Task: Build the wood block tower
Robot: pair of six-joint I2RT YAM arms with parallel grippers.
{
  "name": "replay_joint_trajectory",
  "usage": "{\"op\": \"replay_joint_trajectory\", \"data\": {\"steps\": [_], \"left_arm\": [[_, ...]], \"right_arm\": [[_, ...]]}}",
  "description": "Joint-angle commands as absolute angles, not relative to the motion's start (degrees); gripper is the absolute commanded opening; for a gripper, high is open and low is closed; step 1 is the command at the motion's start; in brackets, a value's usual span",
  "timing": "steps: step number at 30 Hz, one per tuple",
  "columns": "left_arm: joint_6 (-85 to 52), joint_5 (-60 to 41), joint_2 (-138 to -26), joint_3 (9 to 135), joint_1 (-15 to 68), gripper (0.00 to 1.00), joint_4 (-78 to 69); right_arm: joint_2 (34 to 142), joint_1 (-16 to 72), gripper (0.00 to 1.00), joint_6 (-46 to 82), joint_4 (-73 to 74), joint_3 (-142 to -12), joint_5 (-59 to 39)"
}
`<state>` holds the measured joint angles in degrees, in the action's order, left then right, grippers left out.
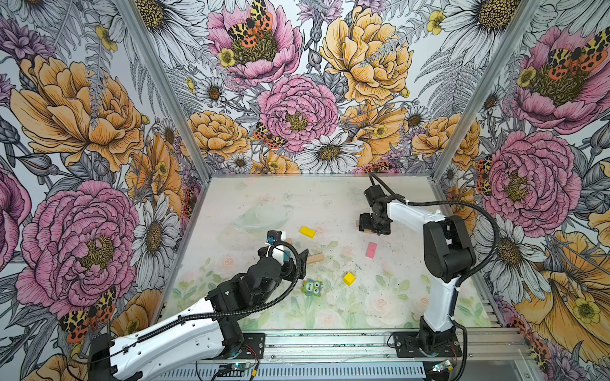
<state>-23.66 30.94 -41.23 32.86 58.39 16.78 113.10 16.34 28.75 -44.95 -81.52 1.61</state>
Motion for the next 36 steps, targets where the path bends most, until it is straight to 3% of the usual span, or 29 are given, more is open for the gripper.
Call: {"op": "replay_joint_trajectory", "data": {"steps": [1, 19, 36], "left_arm": [[-23.7, 32.7, -40.9, 32.8, 58.4, 0.99, 17.1], [-23.0, 32.4, -42.1, 33.1, 57.7, 0.99, 16.7], [-22.4, 30.7, -44.6, 34.6, 57.0, 0.99, 16.0]], "right_arm": [[114.7, 17.0, 0.74, 27.8, -43.6, -82.5, 1.2], [119.4, 17.3, 0.77, 26.7, -43.5, -86.5, 1.4], [117.2, 17.3, 0.92, 25.3, -43.9, -86.5, 0.9]]}}
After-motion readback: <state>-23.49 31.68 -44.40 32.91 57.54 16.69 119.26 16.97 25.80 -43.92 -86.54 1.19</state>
